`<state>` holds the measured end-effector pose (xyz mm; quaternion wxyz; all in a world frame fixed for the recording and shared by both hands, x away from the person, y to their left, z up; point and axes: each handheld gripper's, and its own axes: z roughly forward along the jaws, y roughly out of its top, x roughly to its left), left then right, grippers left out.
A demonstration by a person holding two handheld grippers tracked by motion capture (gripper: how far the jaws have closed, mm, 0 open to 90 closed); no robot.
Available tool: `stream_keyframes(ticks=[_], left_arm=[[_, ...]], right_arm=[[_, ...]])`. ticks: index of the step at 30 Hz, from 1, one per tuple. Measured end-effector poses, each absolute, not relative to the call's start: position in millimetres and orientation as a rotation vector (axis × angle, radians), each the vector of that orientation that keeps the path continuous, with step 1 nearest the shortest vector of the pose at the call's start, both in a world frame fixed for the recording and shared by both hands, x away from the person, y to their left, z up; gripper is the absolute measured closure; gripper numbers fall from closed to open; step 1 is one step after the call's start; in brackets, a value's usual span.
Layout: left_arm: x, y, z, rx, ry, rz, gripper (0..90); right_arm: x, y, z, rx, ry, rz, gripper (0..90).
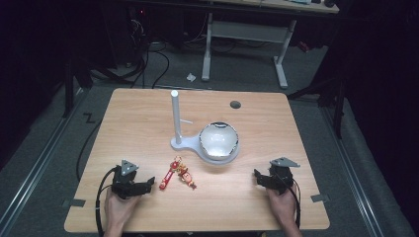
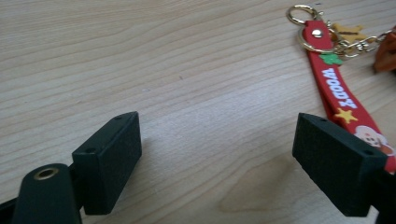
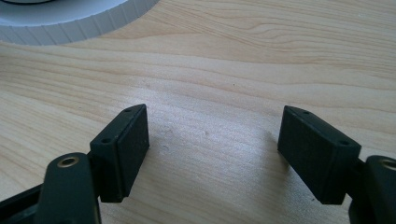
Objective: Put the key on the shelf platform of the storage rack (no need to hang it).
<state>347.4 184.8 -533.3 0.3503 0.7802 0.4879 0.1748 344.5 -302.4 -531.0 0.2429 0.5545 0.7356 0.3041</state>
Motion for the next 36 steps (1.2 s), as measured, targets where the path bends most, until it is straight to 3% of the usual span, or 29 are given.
stream_keyframes(ticks=[14,36], left_arm=[[340.5,164.7,-513.0,2.018,1.148,0.409,19.6],[357.0,95.5,-502.1,2.138,0.984,0.337,22.7]], right_arm=[[344.4,-301.3,-530.9,1.513,2.013,0.834,25.1],[344.2,-300.4,-531.0,1.499,2.026,0.84,25.5]])
